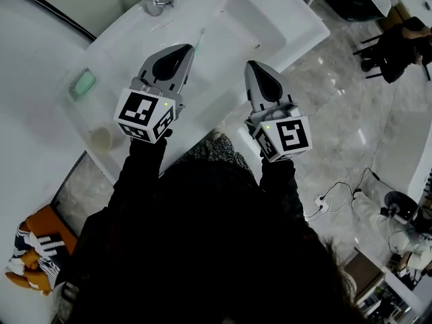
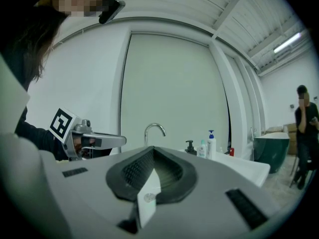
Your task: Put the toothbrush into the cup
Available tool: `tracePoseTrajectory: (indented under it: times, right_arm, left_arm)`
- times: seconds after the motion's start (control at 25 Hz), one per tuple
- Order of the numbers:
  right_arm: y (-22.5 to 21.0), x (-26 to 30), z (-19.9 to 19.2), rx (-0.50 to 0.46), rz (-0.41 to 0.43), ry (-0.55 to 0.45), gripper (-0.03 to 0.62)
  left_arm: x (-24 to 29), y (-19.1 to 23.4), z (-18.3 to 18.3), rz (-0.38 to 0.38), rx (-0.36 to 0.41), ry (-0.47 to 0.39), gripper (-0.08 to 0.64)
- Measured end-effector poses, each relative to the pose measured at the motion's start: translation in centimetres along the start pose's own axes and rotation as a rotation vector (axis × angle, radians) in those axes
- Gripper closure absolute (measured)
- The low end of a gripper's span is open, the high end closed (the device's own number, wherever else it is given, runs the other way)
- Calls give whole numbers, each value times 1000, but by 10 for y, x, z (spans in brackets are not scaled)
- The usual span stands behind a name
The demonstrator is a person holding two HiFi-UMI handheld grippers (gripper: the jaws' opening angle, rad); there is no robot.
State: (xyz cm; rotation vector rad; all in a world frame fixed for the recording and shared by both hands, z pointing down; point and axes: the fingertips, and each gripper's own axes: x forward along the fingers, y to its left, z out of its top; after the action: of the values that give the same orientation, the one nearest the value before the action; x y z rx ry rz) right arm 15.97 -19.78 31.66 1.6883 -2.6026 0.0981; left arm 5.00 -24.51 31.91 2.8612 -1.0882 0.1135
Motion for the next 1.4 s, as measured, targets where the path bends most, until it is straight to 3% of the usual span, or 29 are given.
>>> tracePoseTrajectory:
  times: [0.48,0.84,1.04,1.4]
  right_arm:
    - [-39,44,-8,21,69,15,588]
    - [-60,68,-15,37,96,42,588]
    - [-69,77,-24,50,113,62,588]
    - [-85,92,-38,74,119,85,588]
  left_arm:
    - [50,29,-28,30,-42,69,551]
    - [76,45,-81,28,-113,227,548]
    - [92,53,-114,28,-150,308,447]
    - [112,64,-187,29,-156,494,442]
